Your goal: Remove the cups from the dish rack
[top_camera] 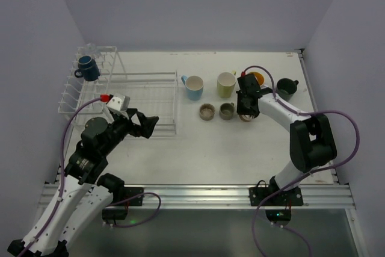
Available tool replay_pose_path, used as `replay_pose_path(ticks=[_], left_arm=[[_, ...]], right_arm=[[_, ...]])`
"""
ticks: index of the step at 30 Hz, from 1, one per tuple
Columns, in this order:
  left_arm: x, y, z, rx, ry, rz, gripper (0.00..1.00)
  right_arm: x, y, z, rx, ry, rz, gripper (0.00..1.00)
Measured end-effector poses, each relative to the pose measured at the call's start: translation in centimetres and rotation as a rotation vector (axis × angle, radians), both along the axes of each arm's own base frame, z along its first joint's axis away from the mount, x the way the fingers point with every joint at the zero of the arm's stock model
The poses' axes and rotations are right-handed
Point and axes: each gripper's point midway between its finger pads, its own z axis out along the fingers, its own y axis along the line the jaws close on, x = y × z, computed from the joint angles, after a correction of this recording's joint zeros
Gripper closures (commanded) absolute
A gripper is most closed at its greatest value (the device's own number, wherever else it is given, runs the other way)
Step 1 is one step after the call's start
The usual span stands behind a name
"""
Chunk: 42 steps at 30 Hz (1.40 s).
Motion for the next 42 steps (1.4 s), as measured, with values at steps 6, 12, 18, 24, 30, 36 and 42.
replay_pose_path(ticks=[6,12,18,24,30,36,42], left_arm=[[0.7,1.1,-0.4,0.026,0.004,0.071,0.00],[2.1,3.4,-0.5,0.088,0.053,0.219,0.00],[3.9,4.8,5.7,0.057,0.006,0.346,0.00],[7.2,6.8,14.4,0.025,-0.080,0.532,0.00],[12.9,10.6,19.2,0.035,-0.091,0.726,0.00],[16.6,17.9,14.3,0.114,0.076,0.940,0.00],[16.2,22.7,11.1,0.127,0.186,1.056,0.00]], right_arm=[[0.1,-0.3,-0.7,-0.021,0.013,-0.006,0.63],[0.3,-0.3,1.0,-0.007,-0.035,-0.011,0.44],[-0.6,0.1,8.0,0.107,-0.251,0.001,0.35],[-4.0,1.6,12.5,0.317,-0.467,0.077,0.34],[-6.2,3.4,11.9,0.443,-0.483,0.156,0.34],[-7.0,4.6,12.7,0.518,-0.509,0.210,0.33],[-7.6,5.5,14.1,0.577,-0.546,0.255,0.33]])
